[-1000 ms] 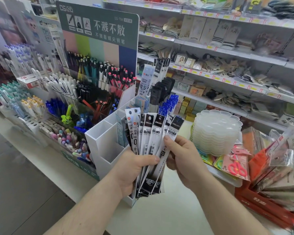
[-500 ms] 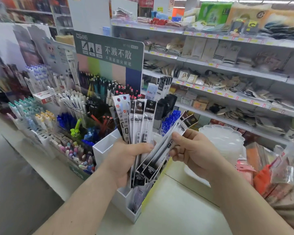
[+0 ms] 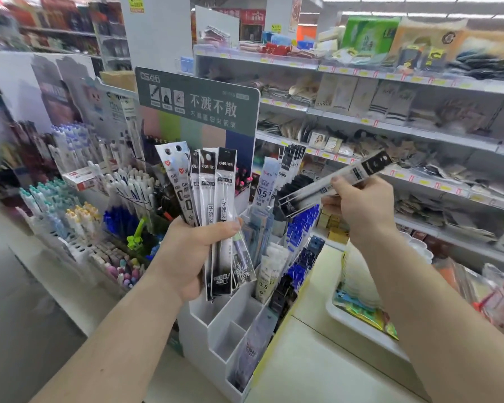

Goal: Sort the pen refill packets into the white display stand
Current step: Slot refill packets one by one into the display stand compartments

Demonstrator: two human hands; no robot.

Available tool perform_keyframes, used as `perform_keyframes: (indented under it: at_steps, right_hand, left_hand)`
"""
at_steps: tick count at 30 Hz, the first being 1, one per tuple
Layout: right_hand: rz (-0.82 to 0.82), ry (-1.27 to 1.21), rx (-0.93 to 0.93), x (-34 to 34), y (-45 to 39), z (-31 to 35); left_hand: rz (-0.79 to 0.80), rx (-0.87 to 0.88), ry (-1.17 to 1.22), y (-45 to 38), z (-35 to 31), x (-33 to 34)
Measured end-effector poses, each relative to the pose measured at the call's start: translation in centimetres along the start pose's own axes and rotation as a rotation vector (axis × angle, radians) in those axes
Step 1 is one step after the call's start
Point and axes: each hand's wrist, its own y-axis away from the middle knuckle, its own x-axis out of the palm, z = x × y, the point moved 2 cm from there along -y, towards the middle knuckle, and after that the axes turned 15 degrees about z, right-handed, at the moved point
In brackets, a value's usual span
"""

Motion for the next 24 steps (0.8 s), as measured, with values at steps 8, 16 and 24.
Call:
perform_keyframes:
  at_steps: [8,16,24]
  right_hand:
    - [-0.082,0.228,-0.053,2.3,-5.7,2.6]
    - [-0.198,0.279,0.059,2.9,-7.5,1.8]
    - [-0.161,0.321,0.123,3.0,-8.0,2.0]
  left_hand:
    - [0.069,-0.027,0.09,-2.4,-0.2,-0.2]
    - [0.077,-0.045,0.093,-2.9,-0.2,-1.4]
    - [0.082,-0.032,0.107,-3.2,-0.3,-2.0]
